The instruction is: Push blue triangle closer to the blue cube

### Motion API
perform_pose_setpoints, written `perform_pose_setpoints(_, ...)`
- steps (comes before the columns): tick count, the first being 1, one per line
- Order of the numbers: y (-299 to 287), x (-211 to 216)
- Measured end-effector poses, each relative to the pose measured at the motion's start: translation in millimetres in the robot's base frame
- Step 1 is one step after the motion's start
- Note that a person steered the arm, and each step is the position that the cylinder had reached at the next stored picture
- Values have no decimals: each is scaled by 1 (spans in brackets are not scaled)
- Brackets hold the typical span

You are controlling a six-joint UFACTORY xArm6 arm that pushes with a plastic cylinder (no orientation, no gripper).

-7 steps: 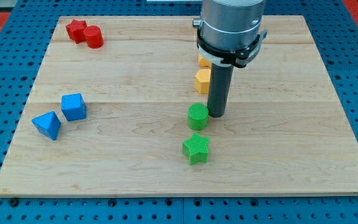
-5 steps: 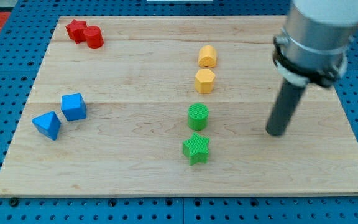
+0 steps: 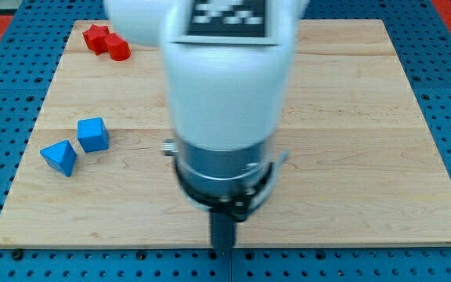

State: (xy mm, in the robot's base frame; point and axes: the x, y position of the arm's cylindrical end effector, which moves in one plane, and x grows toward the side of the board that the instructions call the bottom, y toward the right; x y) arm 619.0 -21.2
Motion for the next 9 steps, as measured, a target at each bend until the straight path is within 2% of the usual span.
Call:
perform_pose_setpoints(3, -67, -1)
perform_pose_setpoints(5, -181, -6)
perform_pose_setpoints(6, -219, -36)
perform_pose_setpoints(9, -213, -130)
